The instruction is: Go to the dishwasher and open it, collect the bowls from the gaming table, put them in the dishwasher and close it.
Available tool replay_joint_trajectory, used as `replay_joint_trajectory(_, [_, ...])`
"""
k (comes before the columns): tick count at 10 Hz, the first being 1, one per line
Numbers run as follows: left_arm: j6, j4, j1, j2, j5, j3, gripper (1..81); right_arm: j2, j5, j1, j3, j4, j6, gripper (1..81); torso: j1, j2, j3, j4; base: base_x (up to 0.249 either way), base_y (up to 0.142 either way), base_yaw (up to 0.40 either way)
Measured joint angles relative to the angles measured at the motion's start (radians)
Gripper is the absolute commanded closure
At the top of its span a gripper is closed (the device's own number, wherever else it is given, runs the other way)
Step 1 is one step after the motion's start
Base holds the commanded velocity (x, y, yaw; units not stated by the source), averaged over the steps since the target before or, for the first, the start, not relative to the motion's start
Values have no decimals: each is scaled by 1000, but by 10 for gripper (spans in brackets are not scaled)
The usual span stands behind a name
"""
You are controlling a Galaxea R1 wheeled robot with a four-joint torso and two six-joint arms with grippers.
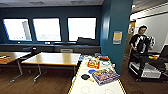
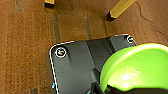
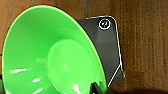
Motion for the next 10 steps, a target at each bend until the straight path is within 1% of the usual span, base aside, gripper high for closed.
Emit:
replay_joint_trajectory(3, [5, 1, 0, 36, 0, -85, 811, 5, 0, 0, -10, 0, 0, 811, 0, 0, 0, 0, -103, 0, 0])
replay_joint_trajectory(4, [14, 1, 3, 43, -1, -100, 811, 5, 0, 0, -10, 0, 0, 811, 0, 0, 0, 0, -102, 0, 0])
replay_joint_trajectory(5, [21, 1, 4, 47, -1, -106, 811, 6, 1, 0, -13, 0, 0, 811, 0, 0, 0, 0, -104, 0, 0])
replay_joint_trajectory(10, [27, 1, 6, 63, -2, -114, 811, 11, 3, -3, -24, -2, -9, 811, 0, 0, 0, 0, -119, 0, 0])
